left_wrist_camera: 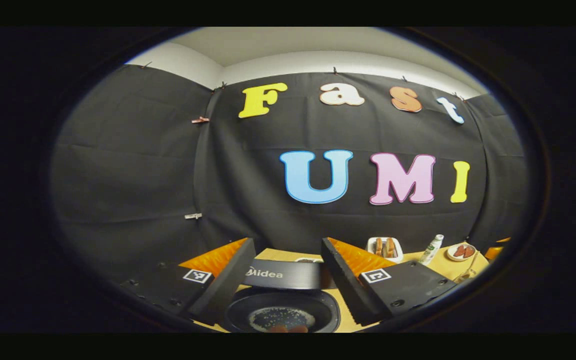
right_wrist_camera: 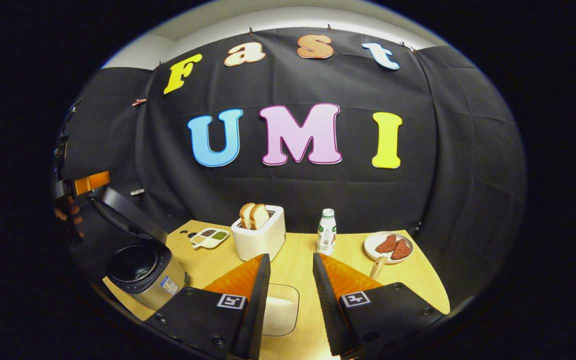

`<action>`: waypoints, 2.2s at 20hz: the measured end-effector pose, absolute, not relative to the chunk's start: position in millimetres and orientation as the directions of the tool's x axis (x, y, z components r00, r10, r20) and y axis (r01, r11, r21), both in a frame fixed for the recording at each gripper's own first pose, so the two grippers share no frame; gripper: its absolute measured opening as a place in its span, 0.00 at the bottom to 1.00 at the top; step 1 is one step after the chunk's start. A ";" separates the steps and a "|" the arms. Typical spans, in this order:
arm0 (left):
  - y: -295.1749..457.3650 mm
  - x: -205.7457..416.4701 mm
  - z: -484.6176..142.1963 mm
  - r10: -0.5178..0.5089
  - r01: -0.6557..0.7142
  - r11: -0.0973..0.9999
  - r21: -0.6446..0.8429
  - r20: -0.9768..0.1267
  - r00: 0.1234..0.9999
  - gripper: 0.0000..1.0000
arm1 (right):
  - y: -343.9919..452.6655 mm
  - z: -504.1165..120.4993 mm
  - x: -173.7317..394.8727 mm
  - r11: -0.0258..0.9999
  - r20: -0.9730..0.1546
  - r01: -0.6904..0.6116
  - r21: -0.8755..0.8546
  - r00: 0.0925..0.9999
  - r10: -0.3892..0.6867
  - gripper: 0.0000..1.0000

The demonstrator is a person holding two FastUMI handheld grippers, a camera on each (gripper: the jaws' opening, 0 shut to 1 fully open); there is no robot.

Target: Close the left gripper, press the button to open the rice cooker; take a wooden spoon from the chopstick holder with the right hand, scoop a spoonful of rice and pour it into the rice cooker, then put the wooden spoon back into the chopstick holder.

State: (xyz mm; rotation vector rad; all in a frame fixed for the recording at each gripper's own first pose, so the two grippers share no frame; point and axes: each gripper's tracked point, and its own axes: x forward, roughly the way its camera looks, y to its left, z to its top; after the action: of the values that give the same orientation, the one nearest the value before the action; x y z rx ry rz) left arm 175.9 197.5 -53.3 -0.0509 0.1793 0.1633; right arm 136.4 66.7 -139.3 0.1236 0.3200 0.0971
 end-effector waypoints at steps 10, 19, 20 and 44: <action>185.4 87.2 -125.5 0.197 -0.216 0.976 -0.039 -0.283 0.939 0.94 | 71.5 -138.0 116.0 0.981 -0.304 -0.105 0.164 0.941 0.152 0.54; 177.1 56.3 -183.9 0.235 -0.237 0.971 0.037 -0.341 0.910 0.94 | 71.8 -141.9 105.2 0.979 -0.314 -0.119 0.166 0.935 0.166 0.54; 178.8 53.1 -191.0 0.234 -0.237 0.971 0.035 -0.348 0.908 0.94 | 71.3 -142.6 104.9 0.979 -0.315 -0.118 0.167 0.934 0.166 0.54; 172.5 35.9 -237.4 0.261 -0.267 0.963 0.031 -0.336 0.905 0.95 | 72.3 -148.1 106.9 0.979 -0.330 -0.109 0.174 0.930 0.162 0.54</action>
State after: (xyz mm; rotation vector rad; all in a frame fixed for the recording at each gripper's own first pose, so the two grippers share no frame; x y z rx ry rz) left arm 35.9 172.5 -237.4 -0.0155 0.3446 0.2726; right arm 106.9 72.3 -148.1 0.1545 0.3500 0.1392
